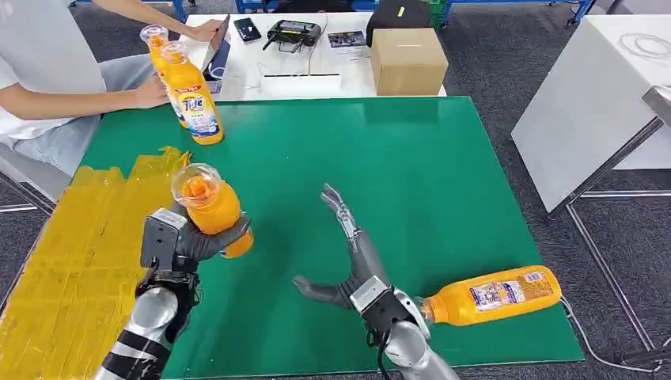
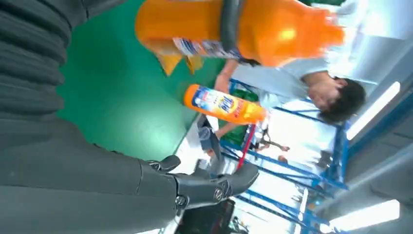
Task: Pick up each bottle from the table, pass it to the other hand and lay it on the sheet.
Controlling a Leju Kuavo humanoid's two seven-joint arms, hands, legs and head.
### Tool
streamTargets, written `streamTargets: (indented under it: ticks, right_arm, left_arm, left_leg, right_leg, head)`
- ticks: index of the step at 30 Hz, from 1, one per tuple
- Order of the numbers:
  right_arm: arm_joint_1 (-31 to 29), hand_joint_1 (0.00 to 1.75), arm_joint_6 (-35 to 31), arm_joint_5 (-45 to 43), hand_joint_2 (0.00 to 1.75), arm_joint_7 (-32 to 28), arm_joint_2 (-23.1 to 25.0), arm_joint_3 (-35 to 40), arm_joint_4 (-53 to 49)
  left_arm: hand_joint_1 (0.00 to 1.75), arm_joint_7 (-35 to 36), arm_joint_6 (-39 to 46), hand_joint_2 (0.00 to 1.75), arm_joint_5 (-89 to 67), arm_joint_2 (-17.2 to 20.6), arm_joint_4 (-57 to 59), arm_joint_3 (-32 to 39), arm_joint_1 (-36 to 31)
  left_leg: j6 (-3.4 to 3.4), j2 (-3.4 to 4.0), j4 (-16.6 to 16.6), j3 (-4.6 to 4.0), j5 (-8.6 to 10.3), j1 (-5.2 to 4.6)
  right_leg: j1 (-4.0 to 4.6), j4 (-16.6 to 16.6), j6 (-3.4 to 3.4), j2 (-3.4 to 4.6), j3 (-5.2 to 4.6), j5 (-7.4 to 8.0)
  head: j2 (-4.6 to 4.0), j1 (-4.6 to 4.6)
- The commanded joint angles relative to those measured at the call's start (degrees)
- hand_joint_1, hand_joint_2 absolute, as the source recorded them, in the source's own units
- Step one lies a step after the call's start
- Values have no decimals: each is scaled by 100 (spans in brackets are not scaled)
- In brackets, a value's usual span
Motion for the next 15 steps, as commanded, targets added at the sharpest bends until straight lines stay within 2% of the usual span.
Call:
streamTargets:
  ticks: [1,6,15]
  right_arm:
    - [359,0,-101,-154,175,-59,-297,-445,-901]
    - [537,0,-135,-327,175,-36,-393,-637,-1287]
    - [453,0,5,-556,175,149,-440,-690,-1221]
  left_arm:
    - [175,632,1591,175,-2948,344,535,379,-316]
    - [175,1688,2129,175,-6049,440,1291,459,-619]
    - [175,2197,1931,175,-7268,495,2212,184,-955]
  left_leg:
    - [-2,-9,-5,16,-5,1]
    - [-3,-13,-4,17,-3,3]
    - [-1,-10,-3,20,-5,5]
  right_leg:
    - [2,-6,-5,-6,19,-6]
    - [3,-6,-5,-12,20,-6]
    - [6,-9,-5,-8,24,-5]
  head:
    - [0,-2]
    - [0,-2]
    - [0,0]
